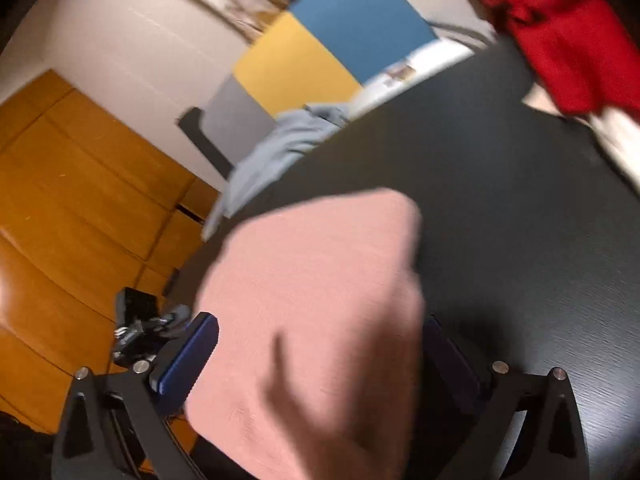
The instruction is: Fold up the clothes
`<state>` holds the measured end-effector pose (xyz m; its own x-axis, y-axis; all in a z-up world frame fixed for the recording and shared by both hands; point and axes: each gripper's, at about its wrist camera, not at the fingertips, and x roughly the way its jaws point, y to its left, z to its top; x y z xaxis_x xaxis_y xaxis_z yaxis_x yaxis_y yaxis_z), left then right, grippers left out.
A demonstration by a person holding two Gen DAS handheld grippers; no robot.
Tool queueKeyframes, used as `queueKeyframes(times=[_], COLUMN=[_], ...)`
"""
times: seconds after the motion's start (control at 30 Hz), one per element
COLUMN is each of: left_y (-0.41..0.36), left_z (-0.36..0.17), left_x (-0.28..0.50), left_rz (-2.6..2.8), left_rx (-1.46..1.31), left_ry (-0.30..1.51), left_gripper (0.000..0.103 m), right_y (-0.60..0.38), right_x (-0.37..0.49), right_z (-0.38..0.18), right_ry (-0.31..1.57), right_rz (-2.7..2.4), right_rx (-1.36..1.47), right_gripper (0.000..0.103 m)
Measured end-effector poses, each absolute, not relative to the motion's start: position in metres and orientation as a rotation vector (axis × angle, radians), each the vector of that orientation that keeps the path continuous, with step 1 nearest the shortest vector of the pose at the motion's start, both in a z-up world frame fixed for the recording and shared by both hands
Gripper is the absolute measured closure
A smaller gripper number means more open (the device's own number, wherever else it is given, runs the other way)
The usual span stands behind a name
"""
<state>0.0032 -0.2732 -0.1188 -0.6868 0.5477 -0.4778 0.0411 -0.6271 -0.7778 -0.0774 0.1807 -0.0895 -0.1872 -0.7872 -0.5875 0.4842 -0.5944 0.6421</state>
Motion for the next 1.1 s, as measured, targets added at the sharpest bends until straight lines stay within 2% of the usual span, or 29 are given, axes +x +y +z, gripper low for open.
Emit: queueKeyframes(times=[0.1,0.13,0.2,0.27,0.47,0.5,0.53,0.6,0.67,0.9,1.1], left_y=[-0.263,-0.26,-0.255,-0.253,-0.24,-0.237,-0.234,-0.226,-0.222,-0.251,-0.314], left_z=[-0.123,-0.124,-0.126,-0.132,-0.134,-0.136,-0.136,-0.131,-0.126,-0.106,-0.078], left_x=[-0.006,-0.008,-0.015,-0.025,-0.044,-0.045,-0.044,-0.04,-0.033,0.037,0.124], left_rz=[2.292,2.284,2.281,2.244,2.238,2.239,2.26,2.305,2.338,2.506,2.72], left_rx=[-1.047,-1.046,-1.06,-1.088,-1.122,-1.126,-1.127,-1.127,-1.114,-1.03,-0.892], left_ry=[-1.139,-1.125,-1.103,-1.125,-1.091,-1.098,-1.084,-1.042,-1.016,-1.027,-1.095], left_gripper=[0.042,0.036,0.033,0.028,0.025,0.029,0.039,0.045,0.051,0.053,0.054], right_y=[0.182,0.175,0.162,0.147,0.11,0.11,0.109,0.109,0.109,0.086,-0.021], right_x=[-0.085,-0.086,-0.089,-0.097,-0.095,-0.091,-0.087,-0.078,-0.07,-0.044,-0.024], right_z=[-0.107,-0.11,-0.115,-0.119,-0.121,-0.12,-0.119,-0.117,-0.115,-0.109,-0.093], right_ry=[-0.366,-0.344,-0.313,-0.361,-0.229,-0.2,-0.157,-0.129,-0.132,-0.145,-0.103], right_rz=[-1.833,-1.809,-1.752,-1.651,-1.627,-1.643,-1.675,-1.713,-1.737,-1.727,-1.523], right_rx=[1.292,1.294,1.297,1.304,1.252,1.238,1.231,1.22,1.212,1.178,1.112], right_gripper=[0.0,0.0,0.0,0.0,0.0,0.002,0.007,0.032,0.044,0.052,0.057])
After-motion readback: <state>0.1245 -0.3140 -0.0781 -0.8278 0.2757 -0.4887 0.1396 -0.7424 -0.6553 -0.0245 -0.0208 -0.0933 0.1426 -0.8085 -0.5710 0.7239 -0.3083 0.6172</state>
